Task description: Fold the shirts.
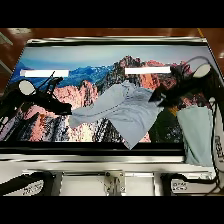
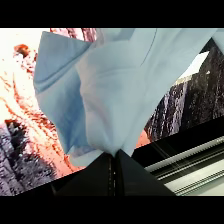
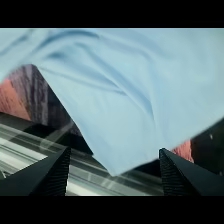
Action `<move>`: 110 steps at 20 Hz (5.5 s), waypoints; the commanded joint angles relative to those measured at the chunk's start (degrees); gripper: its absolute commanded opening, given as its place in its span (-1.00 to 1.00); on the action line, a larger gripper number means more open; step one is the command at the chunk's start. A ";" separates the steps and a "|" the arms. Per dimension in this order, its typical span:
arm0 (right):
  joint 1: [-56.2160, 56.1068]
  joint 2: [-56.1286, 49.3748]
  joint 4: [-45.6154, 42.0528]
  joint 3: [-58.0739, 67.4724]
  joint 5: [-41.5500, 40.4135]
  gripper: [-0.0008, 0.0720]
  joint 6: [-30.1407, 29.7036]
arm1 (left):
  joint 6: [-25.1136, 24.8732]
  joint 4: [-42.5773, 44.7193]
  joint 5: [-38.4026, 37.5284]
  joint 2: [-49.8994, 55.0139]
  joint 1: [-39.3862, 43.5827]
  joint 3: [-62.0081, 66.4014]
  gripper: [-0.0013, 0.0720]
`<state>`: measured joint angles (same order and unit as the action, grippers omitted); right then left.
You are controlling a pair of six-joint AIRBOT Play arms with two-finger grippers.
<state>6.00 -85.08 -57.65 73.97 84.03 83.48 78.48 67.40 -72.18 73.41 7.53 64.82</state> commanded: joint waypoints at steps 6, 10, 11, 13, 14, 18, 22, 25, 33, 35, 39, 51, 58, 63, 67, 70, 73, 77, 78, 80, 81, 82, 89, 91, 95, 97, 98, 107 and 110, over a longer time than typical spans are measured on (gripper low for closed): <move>-3.85 13.81 16.48 -46.16 -24.11 0.88 0.37 | -2.01 -0.20 0.24 -0.02 -0.24 0.39 -0.86; -11.08 12.50 18.80 -46.71 -31.47 0.88 2.84 | -2.40 -0.20 0.92 0.00 -0.26 0.39 -0.86; -12.48 11.54 20.11 -46.71 -32.48 0.88 2.93 | -2.43 -0.20 1.31 -0.02 -0.26 0.39 -0.86; -14.93 9.60 24.15 -46.71 -35.12 0.56 2.67 | -2.43 -0.20 1.95 0.00 -0.26 0.39 -0.86; -15.56 9.29 26.75 -46.58 -36.74 -0.09 1.81 | -2.43 -0.17 2.16 0.00 -0.26 0.39 -0.86; -13.46 11.52 24.59 -38.73 -33.57 -0.81 -4.98 | -3.04 0.11 5.55 -0.57 -0.87 0.92 -0.86; -7.32 26.03 10.32 -17.33 -26.23 -0.81 -12.15 | -1.27 0.52 6.67 -8.50 -5.20 12.31 -0.87; -0.52 36.44 -2.84 3.96 -26.82 -0.81 -7.04 | 3.80 0.50 12.22 -18.86 -9.99 28.52 -0.86; 1.86 43.80 -4.46 29.94 -19.04 -0.81 0.57 | 6.91 2.36 16.24 -37.35 -11.43 44.41 -0.86; 1.86 43.39 -5.53 29.92 -12.37 -0.81 2.71 | 6.93 6.34 10.08 -38.12 -11.43 44.41 -0.86; 1.86 38.29 -11.39 29.75 5.79 -0.81 4.50 | 6.84 14.49 -4.28 -36.48 -11.43 40.46 -0.86; -6.67 10.58 -9.46 -0.94 -34.10 -0.81 7.02 | 6.88 16.76 14.53 -20.94 -11.43 -0.94 -0.86; -6.95 -0.31 3.54 -0.96 -52.68 -0.81 10.95 | 6.88 0.94 27.80 1.03 -11.41 -0.92 -0.86; -6.05 -2.03 4.61 -0.94 -46.58 0.35 10.62 | 6.62 -5.16 17.38 9.86 -12.70 1.14 0.00; 3.45 5.99 -3.30 -0.96 -28.22 0.87 2.38 | 4.61 2.29 -4.09 9.20 -22.80 7.48 0.58; 11.63 8.90 -15.32 -2.99 -6.84 0.55 0.72 | 1.92 1.99 -12.13 6.95 -31.65 2.67 0.59; 18.10 8.94 -7.08 -12.96 -1.84 0.91 -2.69 | -0.92 -4.39 -7.78 5.42 -35.78 -11.04 0.88; 18.91 8.94 3.37 -22.01 -9.38 0.91 -3.41 | -4.98 -18.93 5.62 5.84 -33.86 -21.99 0.88; 18.71 8.94 3.89 -22.38 -10.43 0.91 -3.41 | -4.98 -19.69 8.15 5.88 -32.63 -22.71 0.88; 18.43 8.94 5.05 -22.38 -12.44 0.91 -3.39 | -4.72 -20.11 12.28 6.43 -30.10 -22.75 0.87; 18.43 8.94 6.01 -22.38 -13.64 0.91 -3.39 | -4.72 -21.16 14.03 6.97 -29.14 -22.75 0.86; 18.47 8.94 6.60 -22.38 -14.86 0.91 -3.37 | -4.72 -22.49 15.17 7.80 -28.35 -22.75 0.86; 18.47 8.92 -1.05 -22.38 -11.98 0.93 -3.34 | -6.03 -25.92 13.75 12.87 -26.71 -20.39 -0.68; 18.47 8.20 -5.05 -23.37 -10.27 0.93 -1.38 | -8.09 -25.88 10.73 12.48 -26.80 -18.08 -0.86; 18.18 4.76 -1.92 -28.55 -12.90 0.93 -2.95 | -8.83 -25.90 7.45 10.91 -26.80 -15.02 -0.86; 17.79 3.39 0.31 -29.44 -15.28 0.93 -2.97 | -8.90 -25.92 6.67 9.70 -26.80 -14.53 -0.86; 16.79 2.78 1.27 -29.46 -16.81 0.93 -2.93 | -10.10 -25.90 6.54 9.03 -26.80 -14.49 -0.86; 6.71 3.02 7.98 -23.74 -20.57 -0.81 -6.88 | -11.87 -25.66 6.36 1.25 -26.86 -8.55 -0.87; 6.69 14.56 7.82 -9.38 -17.68 -0.81 -15.39 | -12.92 -25.62 6.99 -8.72 -26.84 5.68 -0.87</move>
<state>13.21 -77.87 -51.07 54.96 64.05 75.50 66.70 41.78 -66.04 71.83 -19.27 60.66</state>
